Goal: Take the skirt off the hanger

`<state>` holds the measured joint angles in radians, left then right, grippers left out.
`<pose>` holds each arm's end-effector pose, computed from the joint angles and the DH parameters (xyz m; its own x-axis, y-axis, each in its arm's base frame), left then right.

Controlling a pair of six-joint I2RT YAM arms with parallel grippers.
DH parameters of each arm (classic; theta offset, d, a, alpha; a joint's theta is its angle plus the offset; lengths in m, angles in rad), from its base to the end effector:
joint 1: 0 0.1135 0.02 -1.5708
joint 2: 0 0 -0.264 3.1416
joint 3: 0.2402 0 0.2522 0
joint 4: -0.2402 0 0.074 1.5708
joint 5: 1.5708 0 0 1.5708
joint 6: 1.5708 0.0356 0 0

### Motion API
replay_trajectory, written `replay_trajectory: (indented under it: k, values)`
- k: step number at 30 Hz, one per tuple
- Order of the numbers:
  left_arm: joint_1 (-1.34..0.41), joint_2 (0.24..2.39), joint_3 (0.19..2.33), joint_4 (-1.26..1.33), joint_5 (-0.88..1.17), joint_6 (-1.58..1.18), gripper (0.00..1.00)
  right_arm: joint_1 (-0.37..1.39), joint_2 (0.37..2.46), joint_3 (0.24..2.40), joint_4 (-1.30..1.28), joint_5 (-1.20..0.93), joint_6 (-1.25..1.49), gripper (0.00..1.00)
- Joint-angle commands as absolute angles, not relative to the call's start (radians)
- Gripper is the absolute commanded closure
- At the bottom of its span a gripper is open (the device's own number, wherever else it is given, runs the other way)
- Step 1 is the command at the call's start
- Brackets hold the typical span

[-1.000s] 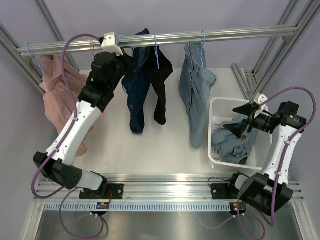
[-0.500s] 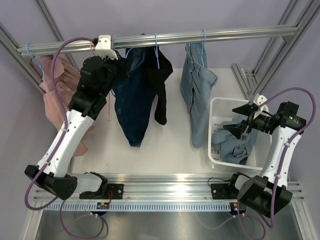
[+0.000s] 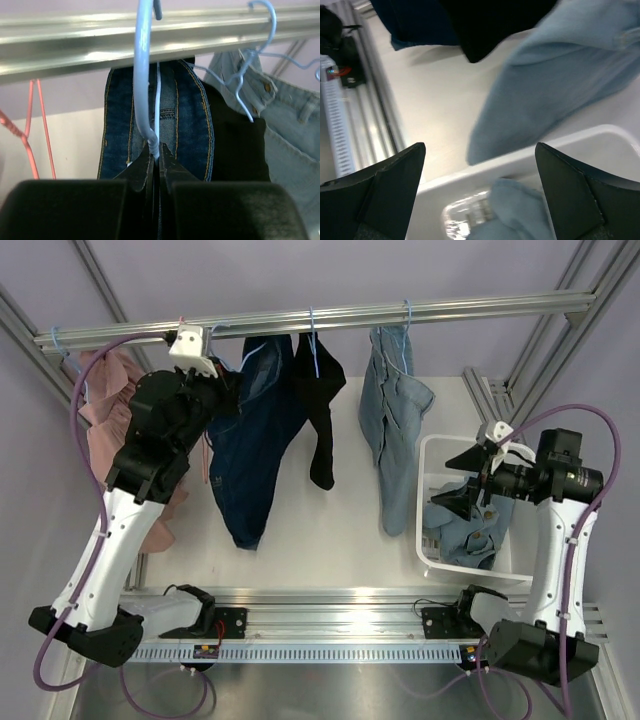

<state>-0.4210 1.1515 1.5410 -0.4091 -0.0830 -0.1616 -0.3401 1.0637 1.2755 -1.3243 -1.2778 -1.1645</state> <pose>0.2073 -0.0896 0.5010 -0.0710 -0.1439 -0.9870 0.3244 0.9324 -0.1593 0.1584 -0.0199 0.3788 -0.0558 -0.2617 -0.9635 -0.8963 0.4383 -0.0671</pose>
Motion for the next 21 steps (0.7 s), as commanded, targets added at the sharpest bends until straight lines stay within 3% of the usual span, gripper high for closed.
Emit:
replay_trajectory:
  k: [1,4,12,17,21]
  values:
    - [-0.422,1.079,1.523,-0.428,0.000,-0.186,1.00,-0.178,0.990,1.286,-1.126,-1.116,-0.732,0.00]
    - [-0.420,1.042,1.490,-0.477,0.058,-0.204,1.00,0.042,0.988,1.324,-0.990,-0.950,-0.567,0.00]
    - [-0.420,0.856,1.286,-0.512,0.184,-0.250,1.00,0.561,1.280,1.634,-0.919,-0.543,-0.388,0.01]
    - [-0.420,0.759,1.172,-0.537,0.206,-0.252,1.00,0.721,1.438,1.854,-0.850,-0.410,-0.204,0.00]
    - [-0.420,0.700,1.118,-0.563,0.219,-0.241,1.00,0.822,1.535,1.957,-0.714,-0.154,-0.006,0.00]
